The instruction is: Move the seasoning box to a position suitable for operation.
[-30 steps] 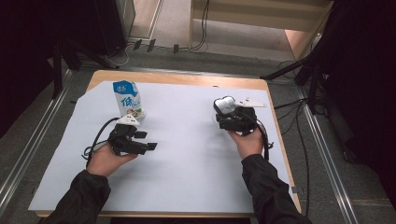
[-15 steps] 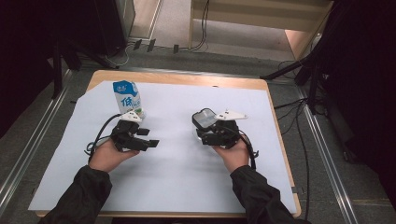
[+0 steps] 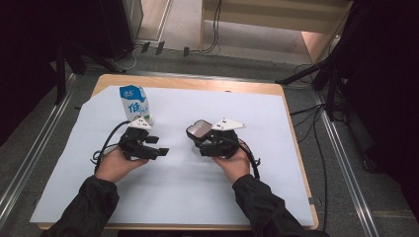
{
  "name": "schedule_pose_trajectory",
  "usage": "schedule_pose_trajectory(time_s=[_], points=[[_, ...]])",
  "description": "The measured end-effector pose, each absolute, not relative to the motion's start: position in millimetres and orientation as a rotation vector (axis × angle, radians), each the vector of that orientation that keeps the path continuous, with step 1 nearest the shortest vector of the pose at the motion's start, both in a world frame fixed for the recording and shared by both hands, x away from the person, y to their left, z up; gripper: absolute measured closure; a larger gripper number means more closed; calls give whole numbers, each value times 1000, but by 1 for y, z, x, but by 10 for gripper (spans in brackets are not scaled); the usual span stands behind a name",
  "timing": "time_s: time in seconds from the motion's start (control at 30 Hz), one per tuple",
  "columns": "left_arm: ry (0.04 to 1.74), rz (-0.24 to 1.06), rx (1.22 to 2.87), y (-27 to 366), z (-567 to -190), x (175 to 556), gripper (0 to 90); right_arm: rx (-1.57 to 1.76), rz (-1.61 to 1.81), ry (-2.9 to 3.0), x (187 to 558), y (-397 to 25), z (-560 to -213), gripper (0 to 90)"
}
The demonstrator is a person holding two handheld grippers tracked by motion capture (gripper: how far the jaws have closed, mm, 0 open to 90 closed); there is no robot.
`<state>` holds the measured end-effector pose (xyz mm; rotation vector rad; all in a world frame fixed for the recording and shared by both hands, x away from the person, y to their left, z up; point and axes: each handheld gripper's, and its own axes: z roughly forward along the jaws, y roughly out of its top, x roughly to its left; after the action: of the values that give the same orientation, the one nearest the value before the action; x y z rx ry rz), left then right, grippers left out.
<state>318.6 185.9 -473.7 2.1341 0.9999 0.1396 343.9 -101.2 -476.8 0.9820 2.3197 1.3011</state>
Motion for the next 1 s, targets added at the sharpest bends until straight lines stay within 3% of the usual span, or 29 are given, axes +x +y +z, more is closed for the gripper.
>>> schedule_pose_trajectory(time_s=[1.0], points=[[963,103,2133,173,-473,322,384,995,1270,2363,332,-111,-484,165]])
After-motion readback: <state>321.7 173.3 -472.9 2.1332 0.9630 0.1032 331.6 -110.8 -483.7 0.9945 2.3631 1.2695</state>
